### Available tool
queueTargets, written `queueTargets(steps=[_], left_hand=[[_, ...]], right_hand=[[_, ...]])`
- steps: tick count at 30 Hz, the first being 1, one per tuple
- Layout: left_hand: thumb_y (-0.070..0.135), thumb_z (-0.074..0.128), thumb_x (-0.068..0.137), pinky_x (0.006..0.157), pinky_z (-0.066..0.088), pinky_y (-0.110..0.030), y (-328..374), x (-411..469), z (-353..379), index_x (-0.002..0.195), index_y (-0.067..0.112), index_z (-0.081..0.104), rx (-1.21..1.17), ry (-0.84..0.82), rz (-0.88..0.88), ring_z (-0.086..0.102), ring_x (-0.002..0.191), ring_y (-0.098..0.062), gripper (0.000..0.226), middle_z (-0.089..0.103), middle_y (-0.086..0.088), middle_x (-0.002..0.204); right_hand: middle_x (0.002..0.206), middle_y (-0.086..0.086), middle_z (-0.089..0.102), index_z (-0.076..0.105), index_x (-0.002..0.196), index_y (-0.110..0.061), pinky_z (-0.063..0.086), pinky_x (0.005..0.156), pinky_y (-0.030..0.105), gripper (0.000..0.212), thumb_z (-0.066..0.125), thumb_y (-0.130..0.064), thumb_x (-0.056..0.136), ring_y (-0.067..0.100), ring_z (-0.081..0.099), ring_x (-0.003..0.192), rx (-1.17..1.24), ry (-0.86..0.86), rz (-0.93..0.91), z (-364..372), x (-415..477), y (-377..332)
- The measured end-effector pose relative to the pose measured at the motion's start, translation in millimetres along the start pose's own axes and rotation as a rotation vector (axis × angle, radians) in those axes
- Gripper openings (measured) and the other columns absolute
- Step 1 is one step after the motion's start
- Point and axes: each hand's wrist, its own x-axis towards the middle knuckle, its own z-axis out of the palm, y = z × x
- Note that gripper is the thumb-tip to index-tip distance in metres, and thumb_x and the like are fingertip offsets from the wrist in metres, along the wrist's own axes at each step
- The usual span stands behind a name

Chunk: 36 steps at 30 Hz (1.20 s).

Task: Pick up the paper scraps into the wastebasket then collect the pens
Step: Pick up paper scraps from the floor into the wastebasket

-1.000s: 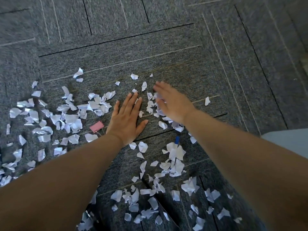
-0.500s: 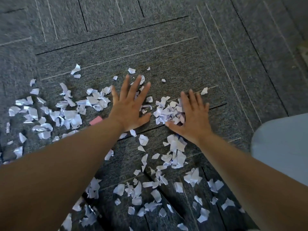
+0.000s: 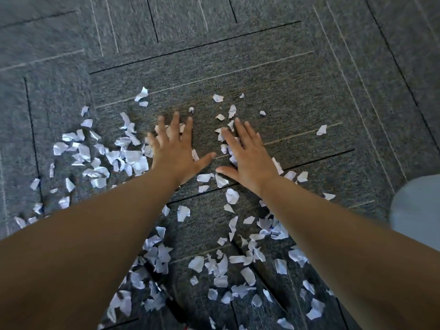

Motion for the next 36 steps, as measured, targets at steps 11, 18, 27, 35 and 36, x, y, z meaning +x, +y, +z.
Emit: queueTargets(steps=[11,18,27,35,36], left_hand=[[0.021,0.037,0.097,0.087,0.041,-0.040,10,-38,13,0.124,0.004,0.042,0.022,0.145,0.279,0.040,0.110,-0.034,0.032,0.042,-0.019,0.124],[0.013,0.040,0.096,0.066,0.030,-0.036,6,-76,20,0.108,0.003,0.045,-0.043,0.071,0.409,0.047,0.095,-0.034,0.017,0.053,-0.018,0.106],[-0.001,0.044,0.089,0.049,0.034,-0.031,4,-153,-47,0.083,0.014,0.039,-0.157,0.088,0.293,0.051,0.060,-0.029,0.017,0.048,-0.005,0.067],[0.004,0.042,0.090,0.050,0.030,-0.031,124,-240,-166,0.080,0.015,0.042,-0.224,0.246,0.476,0.041,0.056,-0.024,0.015,0.046,-0.006,0.067],[0.004,0.042,0.090,0.053,0.033,-0.033,145,-247,-178,0.080,0.012,0.043,-0.241,0.262,0.514,0.044,0.059,-0.027,0.013,0.048,-0.007,0.069]], right_hand=[[0.131,0.016,0.051,0.053,0.123,-0.010,0.043,0.094,0.048,0.065,0.042,-0.058,0.081,0.038,0.048,0.116,-0.108,0.182,-0.175,38,-41,-22],[0.085,0.020,0.059,0.060,0.086,-0.001,0.046,0.049,0.034,0.023,0.052,-0.022,0.083,0.037,0.057,0.072,-0.094,0.350,-0.200,46,-75,-32],[0.091,0.018,0.063,0.060,0.101,0.001,0.040,0.054,0.035,0.021,0.059,-0.017,0.090,0.037,0.058,0.078,0.026,0.381,-0.157,-28,-136,-45],[0.074,0.015,0.065,0.063,0.082,-0.002,0.035,0.048,0.025,0.011,0.064,-0.012,0.079,0.031,0.060,0.057,0.050,0.771,-0.108,-191,-275,-39],[0.072,0.015,0.065,0.063,0.082,-0.002,0.036,0.048,0.025,0.009,0.067,-0.009,0.077,0.031,0.060,0.056,0.013,0.806,-0.086,-207,-294,-29]])
